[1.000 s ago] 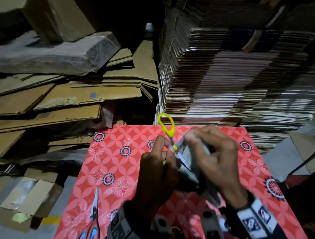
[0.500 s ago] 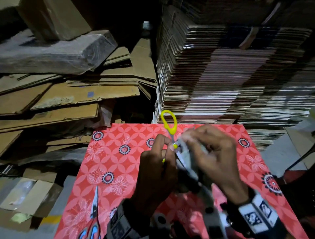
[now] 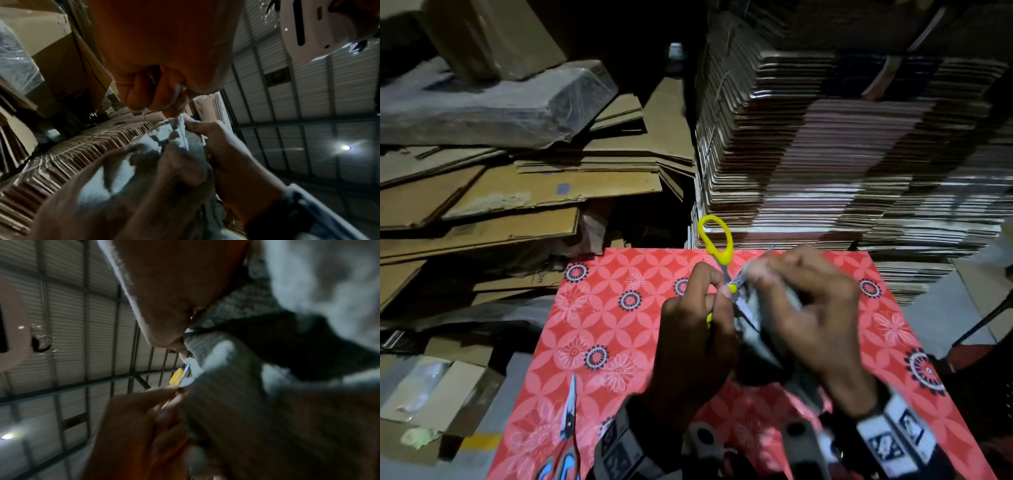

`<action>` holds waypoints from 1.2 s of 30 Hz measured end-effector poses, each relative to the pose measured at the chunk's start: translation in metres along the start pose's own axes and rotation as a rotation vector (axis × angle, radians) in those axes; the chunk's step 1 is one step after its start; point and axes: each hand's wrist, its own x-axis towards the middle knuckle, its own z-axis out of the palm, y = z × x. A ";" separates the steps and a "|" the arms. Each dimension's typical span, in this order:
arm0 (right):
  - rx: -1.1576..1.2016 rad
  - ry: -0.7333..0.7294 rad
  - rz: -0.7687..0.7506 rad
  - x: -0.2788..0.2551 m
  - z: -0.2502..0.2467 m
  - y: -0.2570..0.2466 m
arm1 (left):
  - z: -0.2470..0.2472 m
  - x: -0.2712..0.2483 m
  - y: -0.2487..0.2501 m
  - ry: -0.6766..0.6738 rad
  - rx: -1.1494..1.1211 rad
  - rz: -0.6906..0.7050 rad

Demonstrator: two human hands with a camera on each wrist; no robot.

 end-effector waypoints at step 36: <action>0.223 -0.049 0.509 0.013 -0.026 0.042 | -0.016 0.006 -0.003 0.040 -0.090 -0.148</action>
